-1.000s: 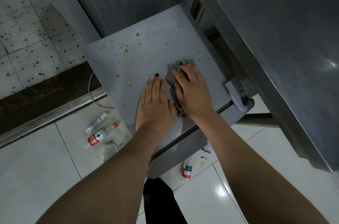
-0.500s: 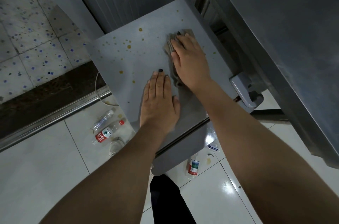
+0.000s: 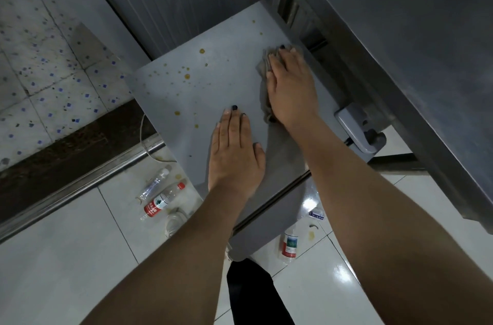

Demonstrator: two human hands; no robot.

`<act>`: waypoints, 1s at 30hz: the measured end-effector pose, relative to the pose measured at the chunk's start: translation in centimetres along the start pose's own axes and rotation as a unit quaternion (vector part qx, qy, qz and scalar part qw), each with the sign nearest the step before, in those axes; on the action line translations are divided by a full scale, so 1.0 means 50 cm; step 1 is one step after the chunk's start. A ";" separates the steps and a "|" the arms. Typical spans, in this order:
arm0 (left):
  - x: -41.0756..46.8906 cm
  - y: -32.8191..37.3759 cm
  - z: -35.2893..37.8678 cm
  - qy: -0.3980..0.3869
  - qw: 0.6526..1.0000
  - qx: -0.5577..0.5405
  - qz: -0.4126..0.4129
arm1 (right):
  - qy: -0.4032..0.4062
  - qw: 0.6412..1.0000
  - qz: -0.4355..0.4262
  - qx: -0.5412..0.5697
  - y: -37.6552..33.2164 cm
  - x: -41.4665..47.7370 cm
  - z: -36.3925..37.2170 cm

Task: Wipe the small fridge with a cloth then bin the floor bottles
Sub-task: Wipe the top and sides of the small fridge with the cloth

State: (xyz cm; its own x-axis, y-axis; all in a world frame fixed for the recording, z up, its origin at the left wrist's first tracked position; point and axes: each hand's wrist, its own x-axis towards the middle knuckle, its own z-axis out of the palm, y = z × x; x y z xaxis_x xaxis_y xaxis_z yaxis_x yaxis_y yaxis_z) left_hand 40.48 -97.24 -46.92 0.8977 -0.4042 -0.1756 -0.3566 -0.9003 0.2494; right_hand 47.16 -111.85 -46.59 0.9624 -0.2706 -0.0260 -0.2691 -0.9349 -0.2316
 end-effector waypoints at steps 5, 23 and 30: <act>0.000 0.000 0.001 -0.003 1.000 0.005 0.001 | 0.011 0.998 0.035 0.048 0.006 -0.050 0.004; 0.000 0.002 0.003 0.025 1.000 0.006 0.006 | 0.072 0.996 0.046 0.033 0.043 -0.083 0.011; 0.000 0.001 0.003 0.015 1.000 -0.010 0.002 | 0.067 0.997 0.037 0.024 0.033 -0.113 0.024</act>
State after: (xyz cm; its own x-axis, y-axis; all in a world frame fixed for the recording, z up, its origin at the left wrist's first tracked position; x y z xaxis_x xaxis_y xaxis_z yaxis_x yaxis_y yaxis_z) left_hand 40.44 -97.31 -47.03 0.9036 -0.4028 -0.1461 -0.3556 -0.8952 0.2686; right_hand 41.33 -111.61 -48.00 0.9251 -0.3699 0.0854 -0.3340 -0.9000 -0.2801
